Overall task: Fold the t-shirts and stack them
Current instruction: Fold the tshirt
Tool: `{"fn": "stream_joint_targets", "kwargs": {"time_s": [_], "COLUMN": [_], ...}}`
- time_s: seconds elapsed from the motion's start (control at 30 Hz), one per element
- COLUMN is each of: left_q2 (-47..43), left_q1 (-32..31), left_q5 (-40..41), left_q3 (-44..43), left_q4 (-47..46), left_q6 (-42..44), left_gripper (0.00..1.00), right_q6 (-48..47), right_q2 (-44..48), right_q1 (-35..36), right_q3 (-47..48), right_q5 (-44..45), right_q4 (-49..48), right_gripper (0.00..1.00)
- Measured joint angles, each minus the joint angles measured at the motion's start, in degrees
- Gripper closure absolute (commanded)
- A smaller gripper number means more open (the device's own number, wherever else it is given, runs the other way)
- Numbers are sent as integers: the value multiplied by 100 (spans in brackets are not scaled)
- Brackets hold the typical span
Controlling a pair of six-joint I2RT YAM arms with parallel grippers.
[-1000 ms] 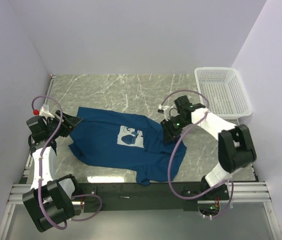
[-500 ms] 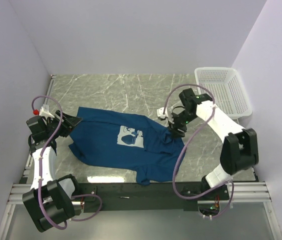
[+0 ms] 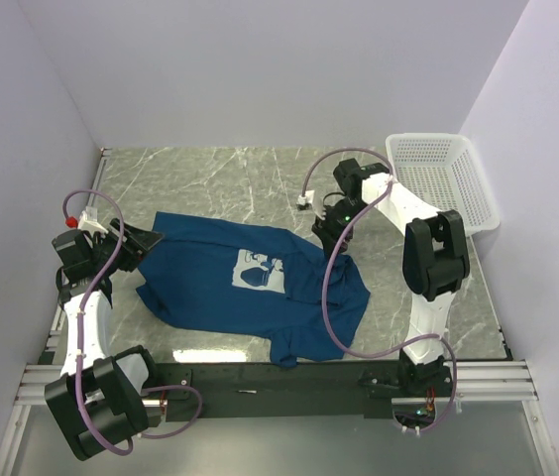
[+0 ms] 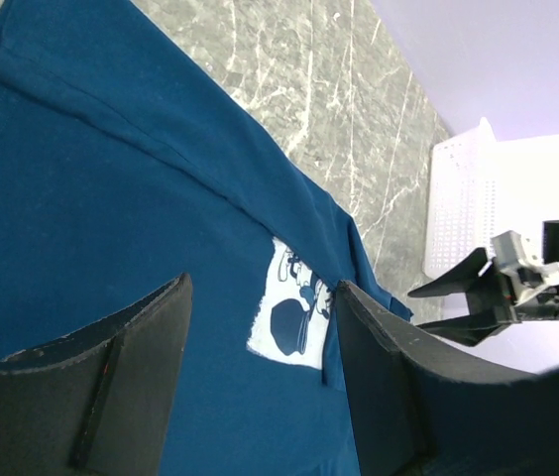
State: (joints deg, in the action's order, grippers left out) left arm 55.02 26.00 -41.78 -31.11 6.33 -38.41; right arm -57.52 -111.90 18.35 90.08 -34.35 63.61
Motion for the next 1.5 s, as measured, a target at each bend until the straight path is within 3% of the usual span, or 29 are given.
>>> {"fn": "stream_joint_targets", "kwargs": {"time_s": [0.37, 0.7, 1.07, 1.13, 1.27, 1.5], "left_q2": [0, 0, 0, 0, 0, 0], "left_q1": [0, 0, 0, 0, 0, 0], "left_q5": [-48, -48, -50, -52, -55, -57], "left_q3": [4, 4, 4, 4, 7, 42], "left_q4": [-13, -13, -17, -37, -96, -114], "left_q6": [-17, -20, -20, -20, -22, -20], "left_gripper": [35, 35, 35, 35, 35, 35], "right_q6": [105, -190, -470, -529, -597, -1161], "right_q2": [-94, -208, 885, 1038, 1106, 857], "right_q1": [79, 140, 127, 127, 127, 177], "right_q3": [-249, -514, -1320, -1462, -1517, -931], "right_q5": [83, 208, 136, 94, 39, -223], "right_q4": [184, 363, 555, 592, 570, 560], "right_gripper": [45, 66, 67, 64, 41, 34]}}
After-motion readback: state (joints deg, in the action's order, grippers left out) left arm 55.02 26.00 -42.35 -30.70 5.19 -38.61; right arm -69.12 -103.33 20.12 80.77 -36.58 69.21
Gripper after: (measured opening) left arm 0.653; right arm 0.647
